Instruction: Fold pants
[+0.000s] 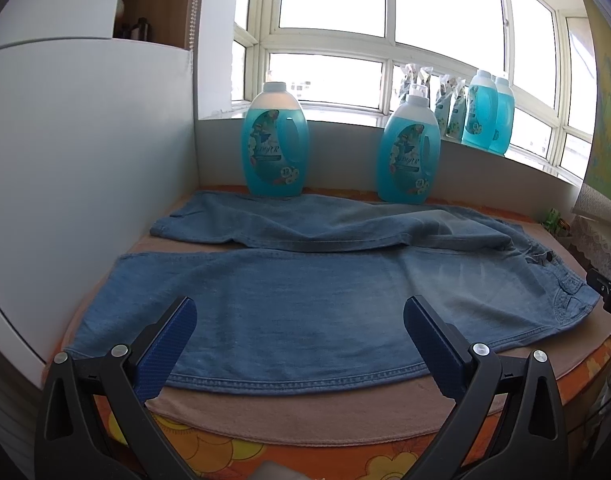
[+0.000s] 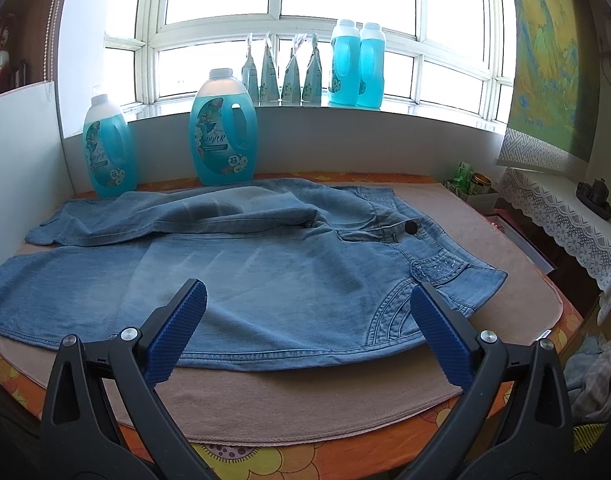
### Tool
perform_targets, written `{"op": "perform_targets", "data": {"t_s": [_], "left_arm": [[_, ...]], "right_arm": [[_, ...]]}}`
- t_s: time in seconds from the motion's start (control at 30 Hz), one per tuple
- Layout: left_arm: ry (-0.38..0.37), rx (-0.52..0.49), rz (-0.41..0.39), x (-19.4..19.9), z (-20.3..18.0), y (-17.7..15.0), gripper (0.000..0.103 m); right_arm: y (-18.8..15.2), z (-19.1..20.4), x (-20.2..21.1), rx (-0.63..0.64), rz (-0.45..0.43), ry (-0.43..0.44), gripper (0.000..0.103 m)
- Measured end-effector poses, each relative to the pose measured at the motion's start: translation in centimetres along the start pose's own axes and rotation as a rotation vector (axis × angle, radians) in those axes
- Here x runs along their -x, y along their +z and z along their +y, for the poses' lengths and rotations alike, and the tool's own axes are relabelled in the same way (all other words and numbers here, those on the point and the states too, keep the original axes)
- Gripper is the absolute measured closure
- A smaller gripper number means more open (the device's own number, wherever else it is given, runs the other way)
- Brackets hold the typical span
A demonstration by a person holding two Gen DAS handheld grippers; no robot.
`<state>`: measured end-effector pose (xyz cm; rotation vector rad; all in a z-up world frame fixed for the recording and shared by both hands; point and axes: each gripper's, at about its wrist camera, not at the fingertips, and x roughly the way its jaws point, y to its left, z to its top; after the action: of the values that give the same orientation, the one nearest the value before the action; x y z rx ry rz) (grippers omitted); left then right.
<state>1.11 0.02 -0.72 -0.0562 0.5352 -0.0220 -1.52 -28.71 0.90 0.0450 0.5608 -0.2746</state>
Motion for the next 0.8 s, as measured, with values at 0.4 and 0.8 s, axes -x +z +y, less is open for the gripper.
{"op": "perform_targets", "data": {"t_s": [0.4,0.8], "left_arm": [[-0.003,-0.012,0.021,-1.2,-0.6,-0.2,0.0],[-0.063,-0.023,0.046,-3.4,0.3,-0.7,0.005]], "right_arm": [[-0.5,-0.9,-1.4,-0.014,0.022,-0.027,0.0],[-0.9,-4.7,-3.8,-0.072,0.036,0.003,0.0]]}}
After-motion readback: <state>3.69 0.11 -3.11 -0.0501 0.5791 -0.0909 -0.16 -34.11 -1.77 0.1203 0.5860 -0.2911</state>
